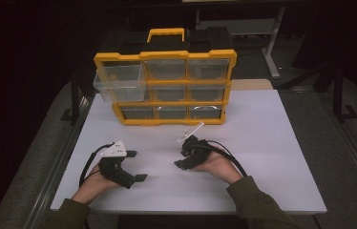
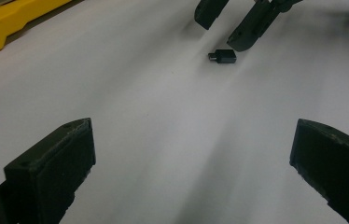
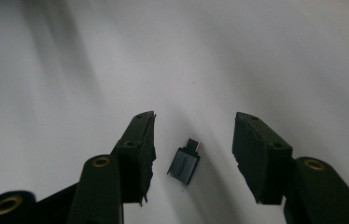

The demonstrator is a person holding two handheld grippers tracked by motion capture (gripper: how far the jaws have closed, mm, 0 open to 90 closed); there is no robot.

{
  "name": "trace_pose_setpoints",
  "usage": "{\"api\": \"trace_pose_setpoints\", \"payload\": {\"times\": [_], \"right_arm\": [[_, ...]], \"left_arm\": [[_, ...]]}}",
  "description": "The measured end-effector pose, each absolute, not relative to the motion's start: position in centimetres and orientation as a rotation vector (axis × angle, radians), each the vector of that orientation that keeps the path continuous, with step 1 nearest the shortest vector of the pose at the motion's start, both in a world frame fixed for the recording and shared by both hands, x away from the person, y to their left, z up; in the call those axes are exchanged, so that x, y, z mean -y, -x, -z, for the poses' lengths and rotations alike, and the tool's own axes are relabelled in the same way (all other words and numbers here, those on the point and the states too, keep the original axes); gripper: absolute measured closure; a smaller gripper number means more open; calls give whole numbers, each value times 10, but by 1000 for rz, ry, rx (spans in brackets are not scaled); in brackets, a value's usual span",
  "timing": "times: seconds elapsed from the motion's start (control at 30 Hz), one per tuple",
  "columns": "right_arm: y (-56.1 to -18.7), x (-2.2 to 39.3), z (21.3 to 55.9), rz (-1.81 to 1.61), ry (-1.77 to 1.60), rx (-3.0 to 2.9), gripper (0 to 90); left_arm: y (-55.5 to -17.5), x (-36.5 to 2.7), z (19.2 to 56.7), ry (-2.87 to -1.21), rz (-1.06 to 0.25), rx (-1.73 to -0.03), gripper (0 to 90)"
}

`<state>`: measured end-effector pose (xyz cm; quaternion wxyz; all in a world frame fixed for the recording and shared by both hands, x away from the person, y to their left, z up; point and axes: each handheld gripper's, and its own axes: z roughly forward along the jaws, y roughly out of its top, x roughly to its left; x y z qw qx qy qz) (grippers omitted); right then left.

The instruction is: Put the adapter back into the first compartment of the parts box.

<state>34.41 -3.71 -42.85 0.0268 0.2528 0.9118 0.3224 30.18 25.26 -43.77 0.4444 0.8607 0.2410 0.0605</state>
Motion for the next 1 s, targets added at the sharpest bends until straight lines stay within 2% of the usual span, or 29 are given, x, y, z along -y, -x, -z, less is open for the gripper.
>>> {"api": "trace_pose_setpoints", "payload": {"times": [0.47, 1.0], "right_arm": [[-343, 33, 435, -916, -777, -2867, 613], [-342, 31, 439, -869, -761, -2883, 703]], "left_arm": [[-302, -253, 438, -2135, -150, -598, 0], [-302, -253, 438, -2135, -148, -601, 0]]}}
